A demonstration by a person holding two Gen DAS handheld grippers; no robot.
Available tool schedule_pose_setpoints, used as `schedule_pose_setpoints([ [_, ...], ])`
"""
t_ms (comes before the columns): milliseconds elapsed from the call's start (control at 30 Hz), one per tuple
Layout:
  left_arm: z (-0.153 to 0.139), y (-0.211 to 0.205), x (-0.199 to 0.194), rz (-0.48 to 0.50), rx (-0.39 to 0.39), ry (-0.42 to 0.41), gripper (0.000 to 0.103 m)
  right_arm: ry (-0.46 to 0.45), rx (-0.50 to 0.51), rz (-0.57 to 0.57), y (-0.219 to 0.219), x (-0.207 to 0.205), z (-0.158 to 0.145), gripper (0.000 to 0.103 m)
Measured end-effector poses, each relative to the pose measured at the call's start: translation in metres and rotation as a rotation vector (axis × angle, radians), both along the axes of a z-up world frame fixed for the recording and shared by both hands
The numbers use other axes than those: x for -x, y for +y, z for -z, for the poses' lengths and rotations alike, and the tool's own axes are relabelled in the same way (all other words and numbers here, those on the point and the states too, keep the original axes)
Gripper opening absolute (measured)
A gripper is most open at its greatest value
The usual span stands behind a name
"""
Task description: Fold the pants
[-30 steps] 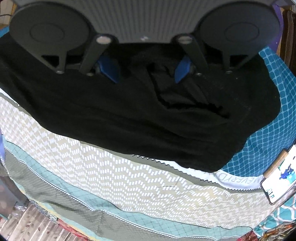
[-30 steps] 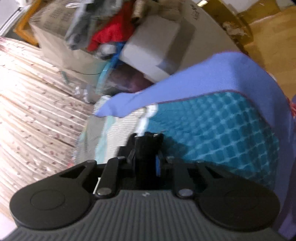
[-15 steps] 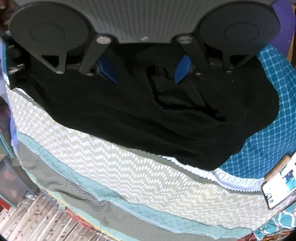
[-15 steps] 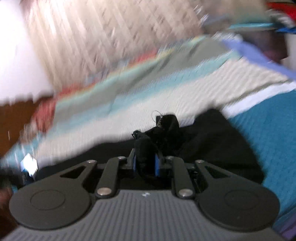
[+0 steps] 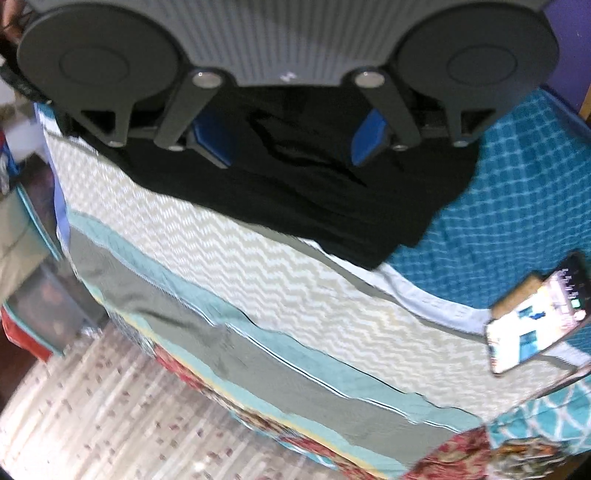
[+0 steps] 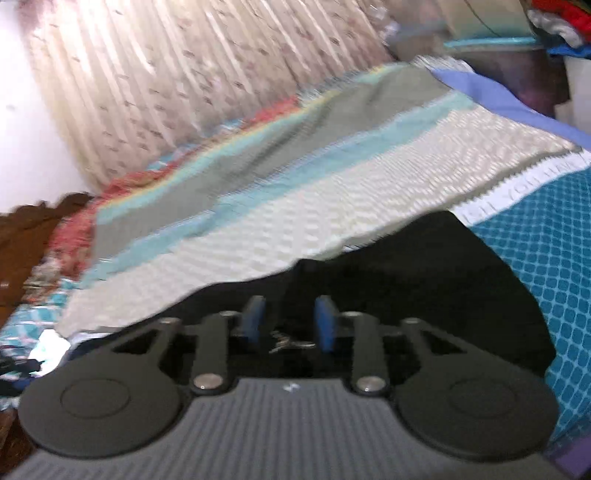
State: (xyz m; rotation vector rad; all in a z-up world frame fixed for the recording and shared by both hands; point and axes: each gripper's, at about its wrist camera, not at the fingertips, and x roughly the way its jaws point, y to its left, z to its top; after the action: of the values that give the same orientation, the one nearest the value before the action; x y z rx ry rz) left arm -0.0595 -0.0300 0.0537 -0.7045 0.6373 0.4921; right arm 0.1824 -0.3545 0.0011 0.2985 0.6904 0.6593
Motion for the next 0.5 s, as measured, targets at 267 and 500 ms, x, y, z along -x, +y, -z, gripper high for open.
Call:
schedule_pose_setpoints([
  [267, -0.001, 0.037, 0.063, -0.192, -0.003, -0.033, 0.077, 0.001, 0.215, 0.006, 0.047, -0.02, 0.035, 0.021],
  [500, 0.025, 0.064, 0.106, -0.292, 0.122, -0.09, 0.083, -0.067, 0.208, 0.036, 0.049, -0.005, -0.002, 0.024],
])
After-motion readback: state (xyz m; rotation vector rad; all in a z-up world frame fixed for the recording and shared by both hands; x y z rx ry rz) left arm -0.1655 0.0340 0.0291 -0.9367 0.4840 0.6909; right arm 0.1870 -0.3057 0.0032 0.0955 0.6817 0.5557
